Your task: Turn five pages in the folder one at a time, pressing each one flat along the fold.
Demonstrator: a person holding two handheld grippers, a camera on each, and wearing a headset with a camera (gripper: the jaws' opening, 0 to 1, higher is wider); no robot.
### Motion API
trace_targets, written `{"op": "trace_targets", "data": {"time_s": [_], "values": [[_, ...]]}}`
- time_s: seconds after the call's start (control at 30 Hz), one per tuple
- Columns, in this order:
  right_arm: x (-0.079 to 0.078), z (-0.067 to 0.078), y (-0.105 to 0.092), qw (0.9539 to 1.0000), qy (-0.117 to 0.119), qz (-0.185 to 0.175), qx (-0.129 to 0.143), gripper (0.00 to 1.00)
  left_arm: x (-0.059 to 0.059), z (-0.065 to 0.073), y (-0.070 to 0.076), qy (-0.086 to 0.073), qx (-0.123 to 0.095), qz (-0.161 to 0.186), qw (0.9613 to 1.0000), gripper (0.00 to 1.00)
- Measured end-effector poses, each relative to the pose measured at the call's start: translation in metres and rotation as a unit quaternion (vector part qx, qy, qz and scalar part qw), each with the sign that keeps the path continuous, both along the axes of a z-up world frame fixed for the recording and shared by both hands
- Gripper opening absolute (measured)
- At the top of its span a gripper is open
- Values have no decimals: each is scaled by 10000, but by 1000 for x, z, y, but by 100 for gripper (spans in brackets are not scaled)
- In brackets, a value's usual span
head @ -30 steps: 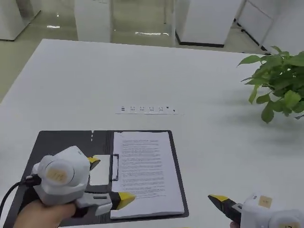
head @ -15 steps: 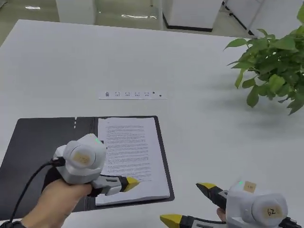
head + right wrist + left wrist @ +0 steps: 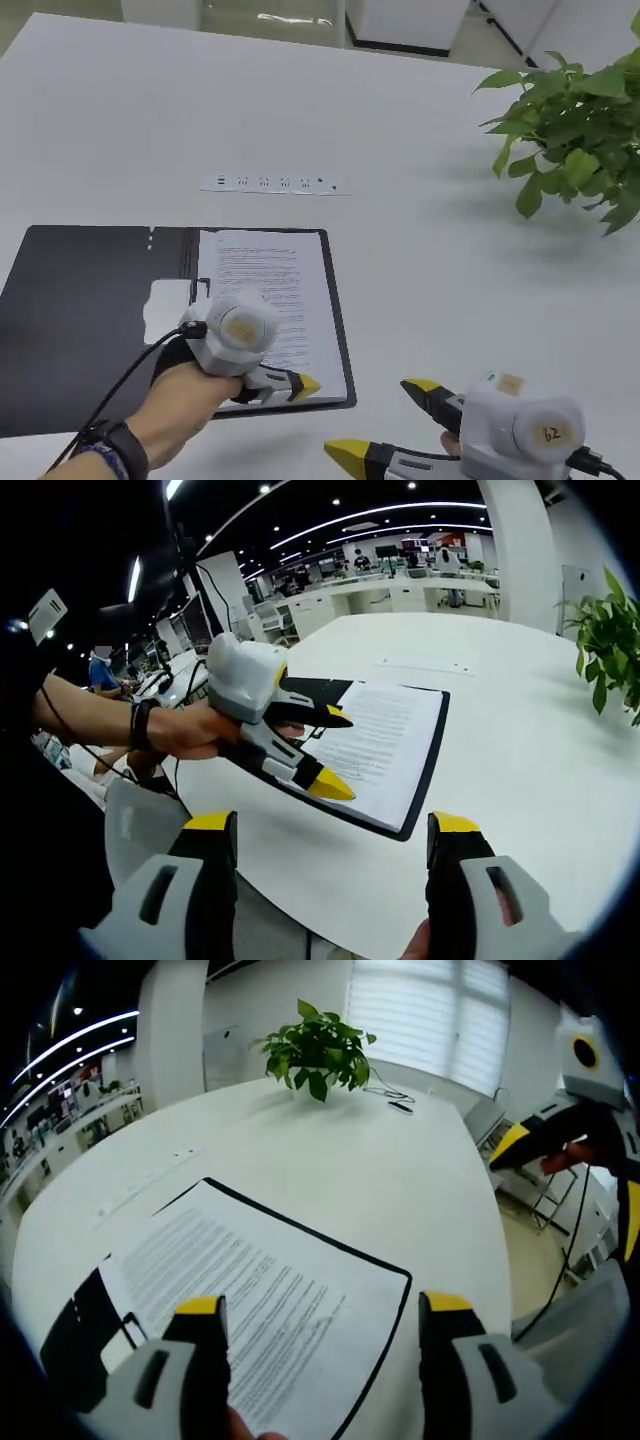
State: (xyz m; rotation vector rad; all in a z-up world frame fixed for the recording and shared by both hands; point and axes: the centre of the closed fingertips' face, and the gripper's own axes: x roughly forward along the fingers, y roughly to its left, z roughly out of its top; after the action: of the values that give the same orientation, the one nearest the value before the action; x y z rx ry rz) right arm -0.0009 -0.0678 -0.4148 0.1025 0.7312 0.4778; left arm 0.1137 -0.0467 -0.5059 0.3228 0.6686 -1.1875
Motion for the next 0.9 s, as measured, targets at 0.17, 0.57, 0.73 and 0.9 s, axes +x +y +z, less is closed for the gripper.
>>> {"op": "trace_targets", "data": {"time_s": [0.17,0.57,0.73,0.9], "values": [[-1,-2,-2,10000,40,17,-20,76,0,-13,-7,-106,142,-15,9998,78],[-6,-6,-5,9999,117,-29,-4,76,0,-40,-14,-300,459,-30,9985,75],[-10,-9,-8,9999,154,-68,17,76,-1,-45,-16,-371,505,-39,9980,75],[-12,-11,-13,9997,169,-159,81,75,0,-44,-15,-421,448,-69,9981,75]]}}
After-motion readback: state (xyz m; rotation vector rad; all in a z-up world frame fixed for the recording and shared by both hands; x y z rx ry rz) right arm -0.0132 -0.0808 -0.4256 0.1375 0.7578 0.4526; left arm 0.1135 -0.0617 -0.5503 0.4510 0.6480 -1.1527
